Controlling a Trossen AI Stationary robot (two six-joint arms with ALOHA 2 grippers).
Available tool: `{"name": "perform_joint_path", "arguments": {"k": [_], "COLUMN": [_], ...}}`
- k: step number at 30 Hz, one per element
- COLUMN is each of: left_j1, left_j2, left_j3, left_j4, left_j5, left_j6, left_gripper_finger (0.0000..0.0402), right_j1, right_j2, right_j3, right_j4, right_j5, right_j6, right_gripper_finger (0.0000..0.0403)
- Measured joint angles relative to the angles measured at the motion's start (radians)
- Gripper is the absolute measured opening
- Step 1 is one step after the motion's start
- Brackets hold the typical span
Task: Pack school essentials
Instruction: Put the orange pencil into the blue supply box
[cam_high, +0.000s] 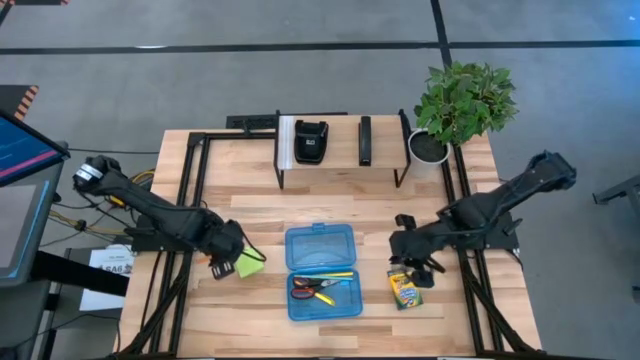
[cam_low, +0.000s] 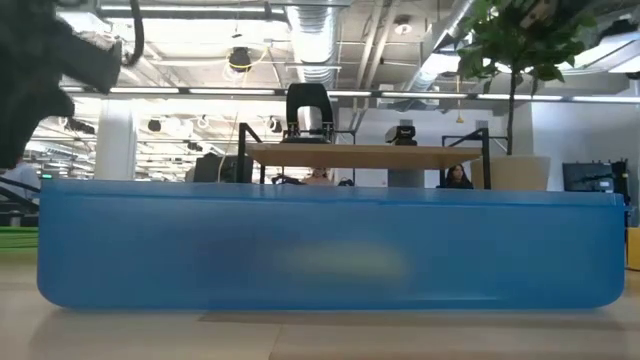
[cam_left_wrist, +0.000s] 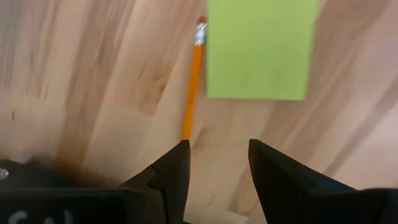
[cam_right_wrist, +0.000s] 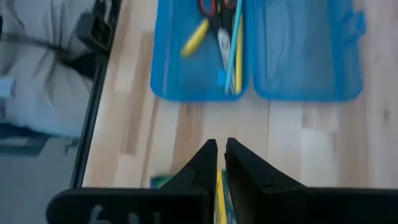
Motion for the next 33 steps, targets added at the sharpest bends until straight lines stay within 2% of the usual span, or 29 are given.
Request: {"name": "perform_joint_path", "arguments": {"k": [6,14,25,33], "left_j1": [0.057,0.116,0.113,0.108], "left_j2": [0.000,0.000,0.003,0.165], "left_j3": [-0.077,-0.186,-0.235,-0.227], "left_j4": [0.031,0.134,0.241,0.254], "left_j5": [0.032,0.063,0.054,0.074], "left_j6": [0.038,0.090,0.140,0.192], "left_gripper_finger": [0.0149,0.0149,0.0146,0.0129], "right_j1": [0.054,0.077,0.074,0.074], "right_j2": [-0.024,-0.024,-0.024,-0.023], "right_j3": [0.000,0.000,0.000,0.000], "right_j4": [0.009,0.012,0.017,0.017], "right_j5": [0.075,0.092,0.092,0.095], "right_j6": [0.002,0.001,-0.001,-0.001], "right_gripper_finger": [0.0054,0.0054,0.0054,0.0054]}}
